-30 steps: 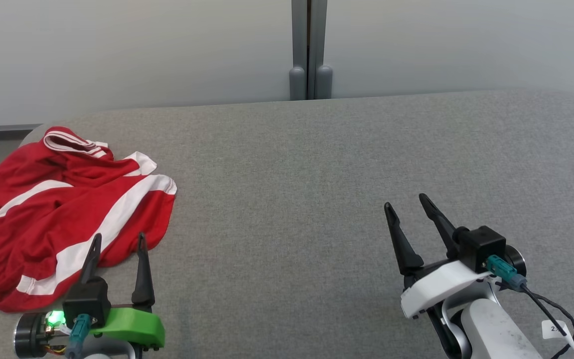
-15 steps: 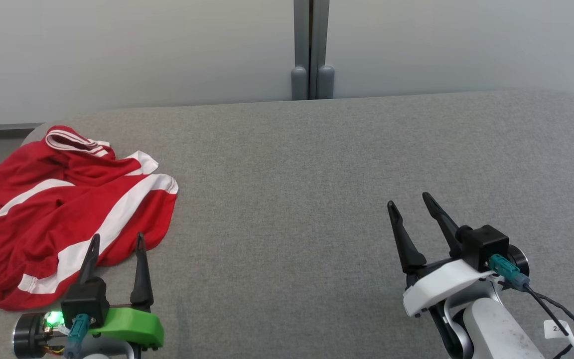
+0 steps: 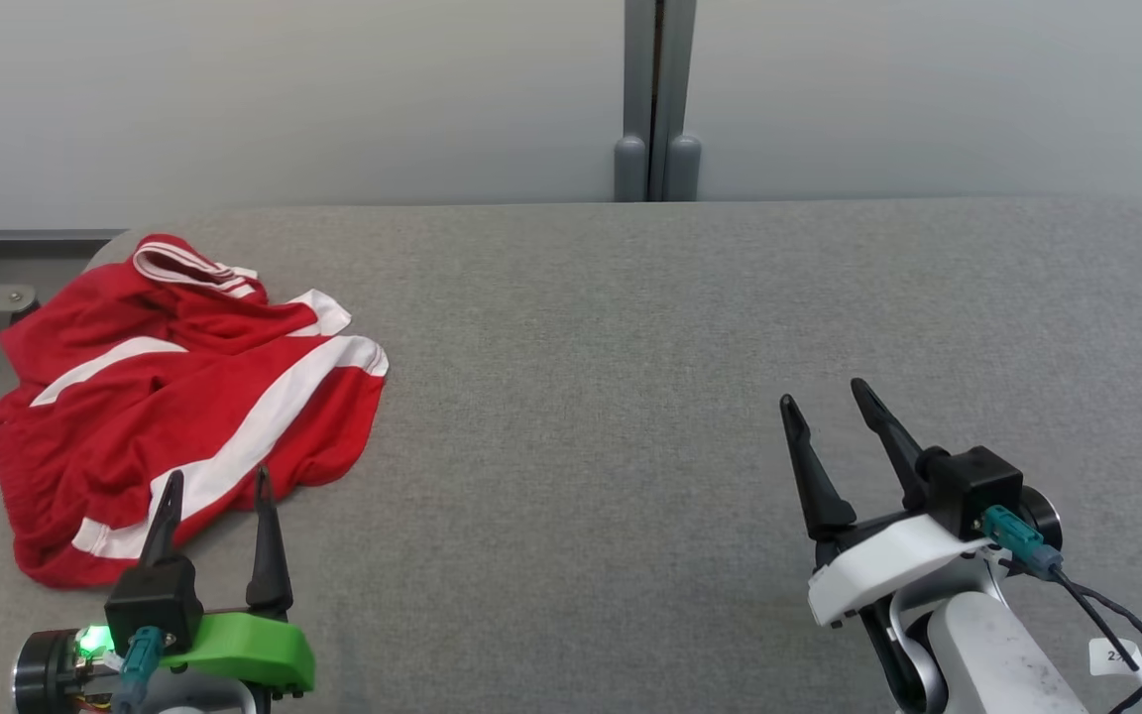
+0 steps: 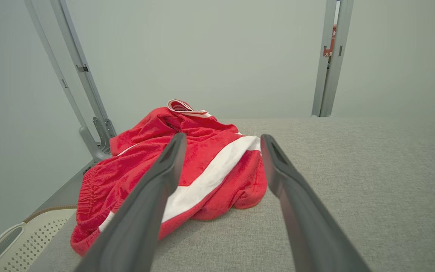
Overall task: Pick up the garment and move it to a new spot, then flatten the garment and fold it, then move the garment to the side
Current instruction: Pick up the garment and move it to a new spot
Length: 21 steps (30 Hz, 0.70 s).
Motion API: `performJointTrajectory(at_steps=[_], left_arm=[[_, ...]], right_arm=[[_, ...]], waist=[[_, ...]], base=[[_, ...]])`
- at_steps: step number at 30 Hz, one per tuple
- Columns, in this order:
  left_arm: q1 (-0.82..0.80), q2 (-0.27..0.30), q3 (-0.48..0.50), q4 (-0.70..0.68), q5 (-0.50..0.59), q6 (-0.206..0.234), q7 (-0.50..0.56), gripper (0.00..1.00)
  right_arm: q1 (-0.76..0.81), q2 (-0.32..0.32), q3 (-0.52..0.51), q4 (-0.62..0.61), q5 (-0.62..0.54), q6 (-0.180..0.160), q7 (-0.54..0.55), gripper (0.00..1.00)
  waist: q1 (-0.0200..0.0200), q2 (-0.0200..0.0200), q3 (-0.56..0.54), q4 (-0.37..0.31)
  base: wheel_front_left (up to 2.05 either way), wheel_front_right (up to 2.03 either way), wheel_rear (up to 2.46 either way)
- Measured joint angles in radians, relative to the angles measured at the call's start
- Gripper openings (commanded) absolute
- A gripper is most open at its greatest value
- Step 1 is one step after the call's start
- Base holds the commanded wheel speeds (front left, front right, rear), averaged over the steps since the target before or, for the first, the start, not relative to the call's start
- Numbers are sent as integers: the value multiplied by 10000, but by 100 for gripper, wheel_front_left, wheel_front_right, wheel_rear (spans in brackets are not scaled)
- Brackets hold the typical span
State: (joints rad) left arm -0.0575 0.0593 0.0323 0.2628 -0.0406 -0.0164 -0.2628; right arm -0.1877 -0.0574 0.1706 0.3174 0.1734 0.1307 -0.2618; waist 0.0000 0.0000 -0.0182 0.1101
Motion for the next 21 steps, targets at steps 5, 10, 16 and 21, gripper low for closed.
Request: performJointTrajectory(at_steps=[5,10,16,21], left_arm=[[8,4,113,79,-15,-4,-12,100],[13,23,221,148,-25,-52,-13,100],[15,46,320,259,-75,-111,-13,100],[35,102,439,301,-94,-134,-13,100]], right_arm=[[87,15,92,-27,42,0,-8,100],[180,42,196,-61,115,0,-8,100],[204,59,345,-115,226,0,-8,100],[203,71,399,-140,295,0,-8,100]], waist=[[0,0,-52,517],[0,0,-97,1217],[0,0,-135,2152],[0,0,-173,2938]], base=[[0,0,0],[0,0,0],[0,0,0],[0,0,0]])
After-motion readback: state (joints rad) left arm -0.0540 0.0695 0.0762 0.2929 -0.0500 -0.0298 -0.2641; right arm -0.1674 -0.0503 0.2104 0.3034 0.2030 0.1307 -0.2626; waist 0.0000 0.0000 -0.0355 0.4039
